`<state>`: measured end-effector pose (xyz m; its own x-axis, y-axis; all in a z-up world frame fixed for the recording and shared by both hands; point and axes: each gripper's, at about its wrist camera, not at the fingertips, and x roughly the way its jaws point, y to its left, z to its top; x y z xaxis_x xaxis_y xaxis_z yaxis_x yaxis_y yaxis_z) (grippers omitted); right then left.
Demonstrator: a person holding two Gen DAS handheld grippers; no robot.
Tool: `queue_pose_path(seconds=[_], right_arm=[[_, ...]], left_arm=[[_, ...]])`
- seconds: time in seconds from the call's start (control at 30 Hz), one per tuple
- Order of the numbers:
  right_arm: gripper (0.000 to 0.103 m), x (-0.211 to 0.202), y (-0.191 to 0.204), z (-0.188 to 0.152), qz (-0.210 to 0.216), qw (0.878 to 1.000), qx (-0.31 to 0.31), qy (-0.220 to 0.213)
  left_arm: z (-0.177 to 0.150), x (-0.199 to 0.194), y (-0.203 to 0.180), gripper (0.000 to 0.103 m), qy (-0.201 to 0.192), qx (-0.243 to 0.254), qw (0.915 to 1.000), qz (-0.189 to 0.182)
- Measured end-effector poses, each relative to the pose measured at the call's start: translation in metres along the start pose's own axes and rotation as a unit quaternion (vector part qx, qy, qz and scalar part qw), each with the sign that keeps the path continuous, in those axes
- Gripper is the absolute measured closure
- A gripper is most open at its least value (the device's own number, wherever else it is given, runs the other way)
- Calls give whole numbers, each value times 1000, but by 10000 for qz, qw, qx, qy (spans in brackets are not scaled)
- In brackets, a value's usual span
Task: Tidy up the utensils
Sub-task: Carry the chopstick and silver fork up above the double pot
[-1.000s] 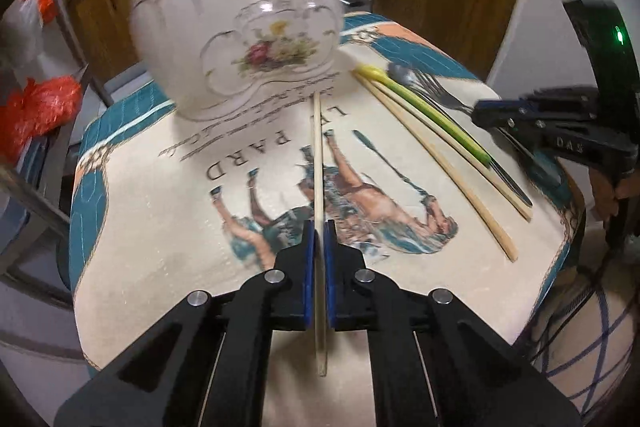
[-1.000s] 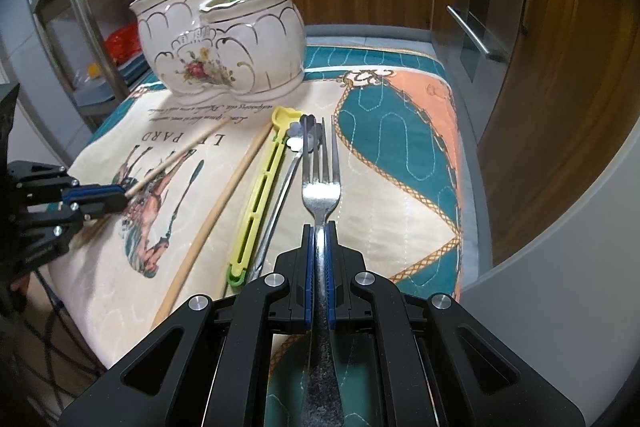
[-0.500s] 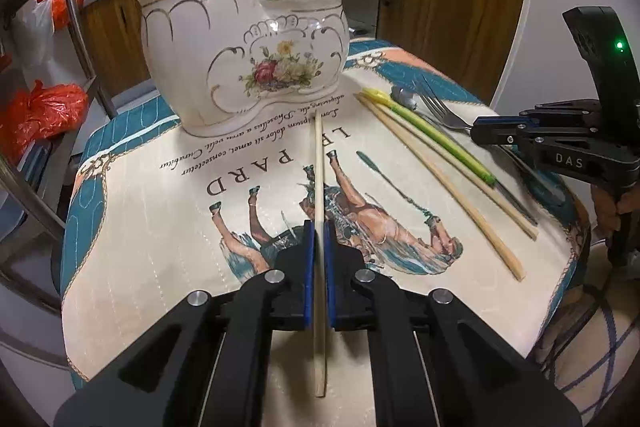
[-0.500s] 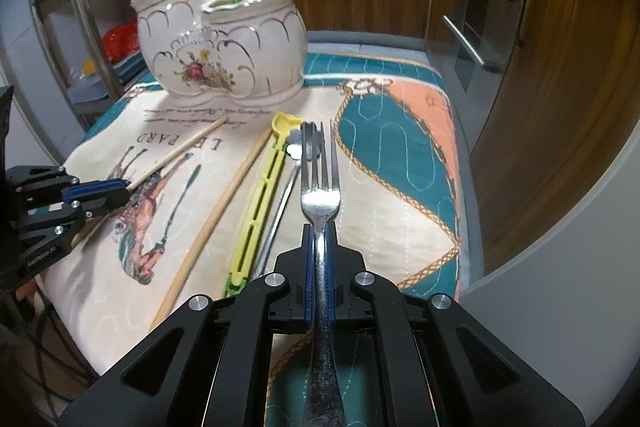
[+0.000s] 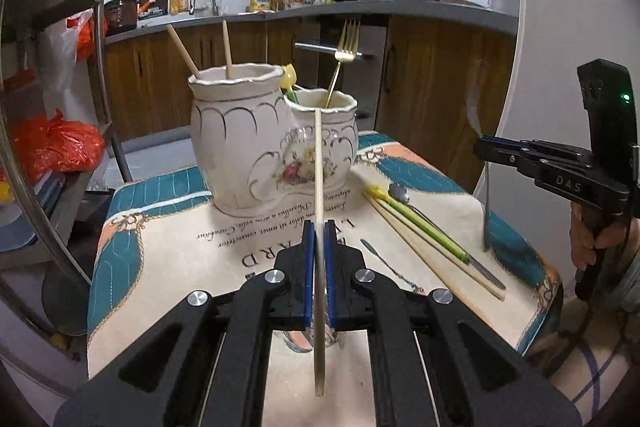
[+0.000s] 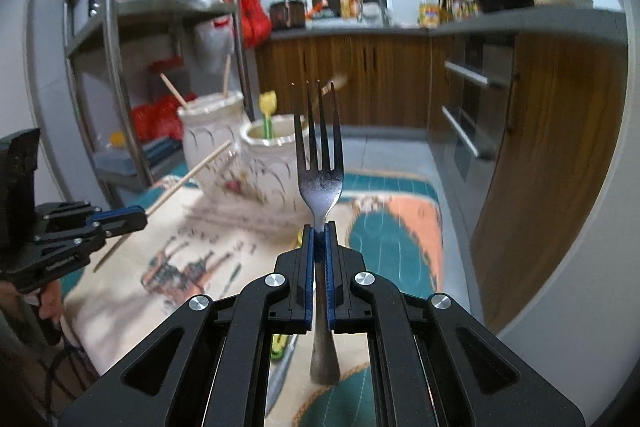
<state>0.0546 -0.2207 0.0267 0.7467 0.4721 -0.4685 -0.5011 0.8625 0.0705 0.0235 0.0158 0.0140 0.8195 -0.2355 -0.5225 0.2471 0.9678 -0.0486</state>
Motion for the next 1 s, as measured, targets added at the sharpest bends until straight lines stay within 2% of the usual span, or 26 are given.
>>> queue_pose_path(seconds=[0.23,0.57,0.7,1.0], right_arm=[[97,-17,15,8,27,9975,-317,-625],[97,-21,28,22,127,9961,-255,-836],[97,-14,32,43,197,9952,-191,-944],[97,5,43,94,191,9891,-185,-1448]], left_arm=[[2,-5,3,98,-396,-14,9992,-105],[24,-20,15,98,-1196,-77,9927,-120],[41,-22,21,98,-1458,-86,9893,-44],[85,-1,53,98,-1849,-432,9816,-216]])
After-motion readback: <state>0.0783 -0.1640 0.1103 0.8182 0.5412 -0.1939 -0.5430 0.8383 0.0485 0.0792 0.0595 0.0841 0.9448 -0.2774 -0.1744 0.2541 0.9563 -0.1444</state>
